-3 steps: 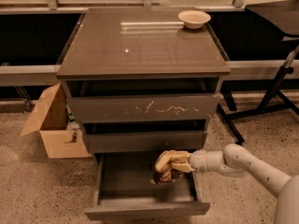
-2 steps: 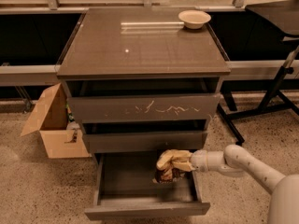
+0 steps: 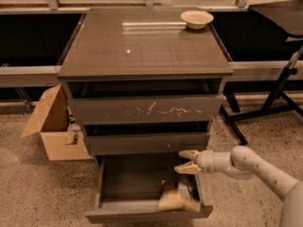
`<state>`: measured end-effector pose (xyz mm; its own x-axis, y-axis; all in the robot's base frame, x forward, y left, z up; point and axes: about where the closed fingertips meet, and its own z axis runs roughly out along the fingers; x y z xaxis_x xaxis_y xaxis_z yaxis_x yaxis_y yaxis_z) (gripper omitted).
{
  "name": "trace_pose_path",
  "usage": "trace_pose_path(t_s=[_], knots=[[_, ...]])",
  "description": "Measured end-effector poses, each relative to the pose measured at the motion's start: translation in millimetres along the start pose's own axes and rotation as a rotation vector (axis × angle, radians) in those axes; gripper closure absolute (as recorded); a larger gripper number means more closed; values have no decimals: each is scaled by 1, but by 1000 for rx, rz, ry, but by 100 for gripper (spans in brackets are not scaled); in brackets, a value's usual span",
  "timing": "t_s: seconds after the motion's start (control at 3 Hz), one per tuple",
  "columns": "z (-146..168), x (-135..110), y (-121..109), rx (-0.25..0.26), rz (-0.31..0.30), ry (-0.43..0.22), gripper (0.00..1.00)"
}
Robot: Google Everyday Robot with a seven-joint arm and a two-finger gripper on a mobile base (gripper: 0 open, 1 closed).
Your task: Place brown chip bag into bottom drawer
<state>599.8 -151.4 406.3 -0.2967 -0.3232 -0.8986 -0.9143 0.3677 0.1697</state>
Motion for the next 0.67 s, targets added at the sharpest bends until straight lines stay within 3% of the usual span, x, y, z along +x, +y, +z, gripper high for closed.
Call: trace_pose_path(t_s=[0.33, 0.67], knots=[[-18, -13, 5, 41, -17, 12, 0], [-38, -25, 17, 80, -18, 21, 0]])
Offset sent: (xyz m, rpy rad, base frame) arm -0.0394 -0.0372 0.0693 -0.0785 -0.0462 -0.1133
